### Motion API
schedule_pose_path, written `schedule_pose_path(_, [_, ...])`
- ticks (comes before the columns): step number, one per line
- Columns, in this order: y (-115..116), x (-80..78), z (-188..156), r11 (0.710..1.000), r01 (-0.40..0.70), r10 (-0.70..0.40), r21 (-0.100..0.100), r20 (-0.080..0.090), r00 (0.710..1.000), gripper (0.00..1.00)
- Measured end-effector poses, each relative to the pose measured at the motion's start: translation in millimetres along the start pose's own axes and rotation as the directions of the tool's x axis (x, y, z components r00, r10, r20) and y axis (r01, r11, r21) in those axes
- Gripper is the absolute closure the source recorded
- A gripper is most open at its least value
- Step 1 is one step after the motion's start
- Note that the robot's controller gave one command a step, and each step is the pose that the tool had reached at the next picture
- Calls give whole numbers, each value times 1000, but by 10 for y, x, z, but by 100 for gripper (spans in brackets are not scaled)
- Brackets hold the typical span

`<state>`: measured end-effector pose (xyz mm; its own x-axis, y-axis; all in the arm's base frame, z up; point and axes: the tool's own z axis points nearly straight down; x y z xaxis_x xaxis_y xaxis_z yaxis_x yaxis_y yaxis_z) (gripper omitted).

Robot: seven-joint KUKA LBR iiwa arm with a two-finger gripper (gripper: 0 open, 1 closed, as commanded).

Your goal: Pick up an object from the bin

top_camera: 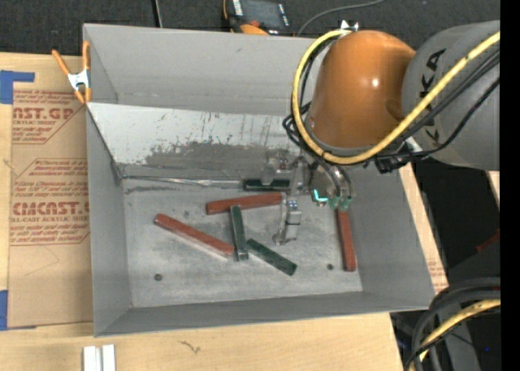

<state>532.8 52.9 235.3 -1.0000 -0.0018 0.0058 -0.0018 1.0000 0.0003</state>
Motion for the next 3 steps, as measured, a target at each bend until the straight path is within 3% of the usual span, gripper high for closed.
schedule_pose_path(1, [-497,-38,1687,961,275,-275,0,0,961,0])
schedule_pose_path(2, [-255,133,1661,992,129,-129,0,4,992,0])
schedule_pose_path(3, [-259,124,1651,992,129,-129,0,7,992,100])
